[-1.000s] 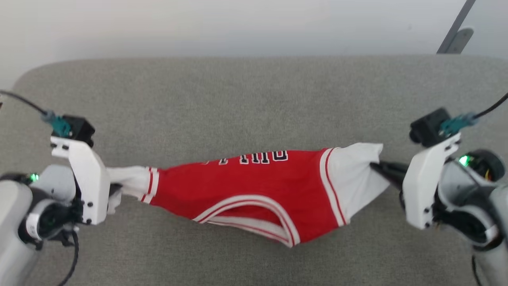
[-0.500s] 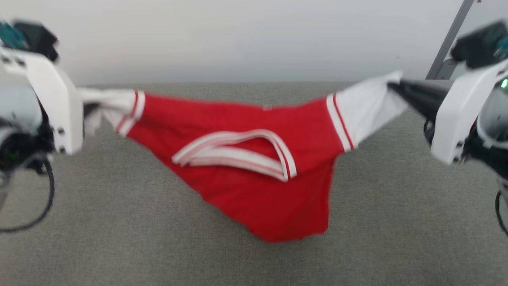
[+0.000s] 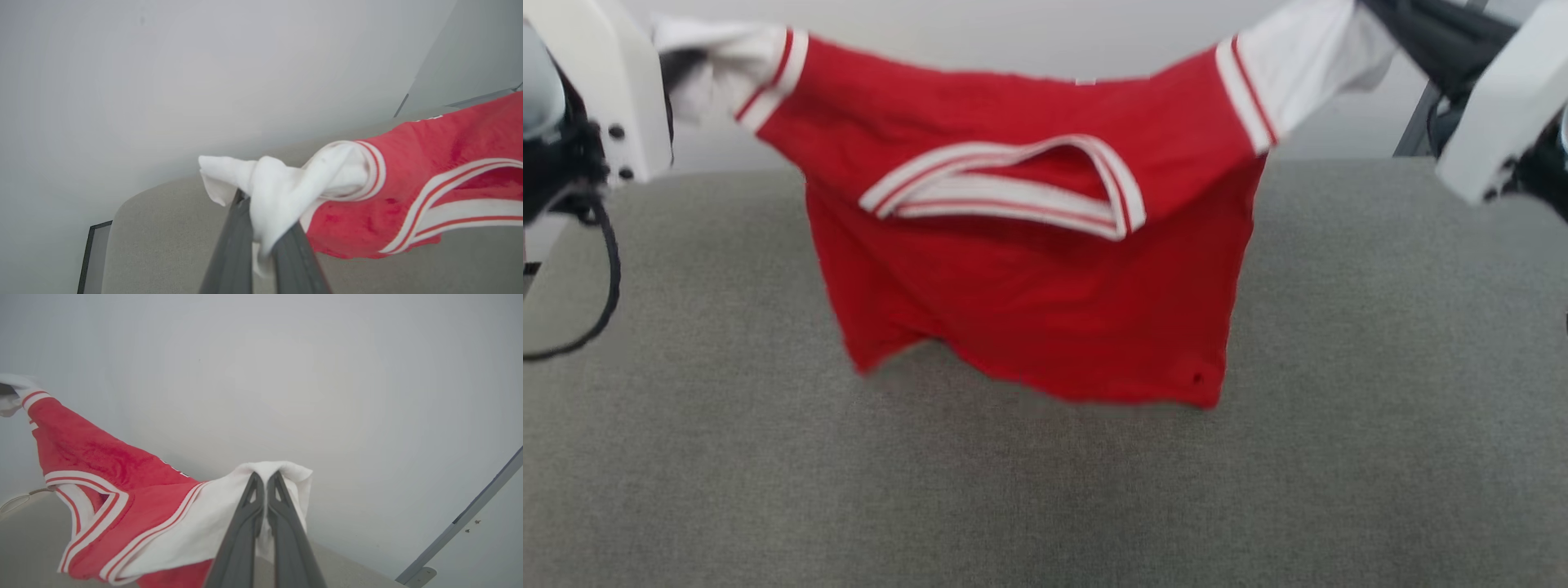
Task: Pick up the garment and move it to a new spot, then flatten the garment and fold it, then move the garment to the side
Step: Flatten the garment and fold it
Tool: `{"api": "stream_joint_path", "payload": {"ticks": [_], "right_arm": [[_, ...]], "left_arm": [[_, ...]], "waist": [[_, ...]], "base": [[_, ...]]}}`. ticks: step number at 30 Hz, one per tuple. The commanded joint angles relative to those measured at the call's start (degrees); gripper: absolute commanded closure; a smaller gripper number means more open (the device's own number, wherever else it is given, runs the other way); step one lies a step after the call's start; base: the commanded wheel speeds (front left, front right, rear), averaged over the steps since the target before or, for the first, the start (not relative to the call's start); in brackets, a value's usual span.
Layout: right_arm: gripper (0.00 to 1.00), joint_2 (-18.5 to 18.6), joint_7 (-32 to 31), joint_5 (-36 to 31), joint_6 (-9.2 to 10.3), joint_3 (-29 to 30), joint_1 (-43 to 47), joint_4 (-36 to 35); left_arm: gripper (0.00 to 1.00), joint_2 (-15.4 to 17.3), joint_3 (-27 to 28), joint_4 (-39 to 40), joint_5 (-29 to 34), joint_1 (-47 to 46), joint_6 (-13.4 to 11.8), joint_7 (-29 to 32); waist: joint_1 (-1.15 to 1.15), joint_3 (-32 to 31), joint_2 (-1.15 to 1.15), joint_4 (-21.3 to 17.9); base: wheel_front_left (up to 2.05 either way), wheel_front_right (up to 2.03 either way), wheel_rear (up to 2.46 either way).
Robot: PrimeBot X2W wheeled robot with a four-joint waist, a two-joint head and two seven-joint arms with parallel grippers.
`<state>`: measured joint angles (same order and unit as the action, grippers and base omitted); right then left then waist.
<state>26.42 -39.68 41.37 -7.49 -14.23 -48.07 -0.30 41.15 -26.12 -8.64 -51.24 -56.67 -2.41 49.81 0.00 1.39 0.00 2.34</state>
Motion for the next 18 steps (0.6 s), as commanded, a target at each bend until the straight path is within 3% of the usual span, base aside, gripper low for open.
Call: {"api": "stream_joint_path", "payload": {"ticks": [1,11,18], "right_arm": [[1.0,-0.3,1.7,-0.7,0.0,-0.4,-1.8,1.0],[1.0,-2.3,16.3,-6.9,0.0,-5.4,-14.4,15.0],[1.0,-4.7,33.1,-15.7,0.0,-7.6,-25.3,27.0]], "left_arm": [[1.0,-0.6,-0.2,-0.9,1.0,-1.7,0.9,-1.2],[1.0,-5.0,-1.5,-11.6,6.0,-11.0,6.8,-12.5],[1.0,-7.4,-2.1,-20.1,12.7,-20.7,8.6,-27.6]], "waist": [[0.0,1.0,0.0,-0.1],[0.0,9.3,0.0,-0.8],[0.0,15.5,0.0,-0.9]], "base": [[0.0,0.0,0.0],[0.0,0.0,0.0],[0.0,0.0,0.0]]}}
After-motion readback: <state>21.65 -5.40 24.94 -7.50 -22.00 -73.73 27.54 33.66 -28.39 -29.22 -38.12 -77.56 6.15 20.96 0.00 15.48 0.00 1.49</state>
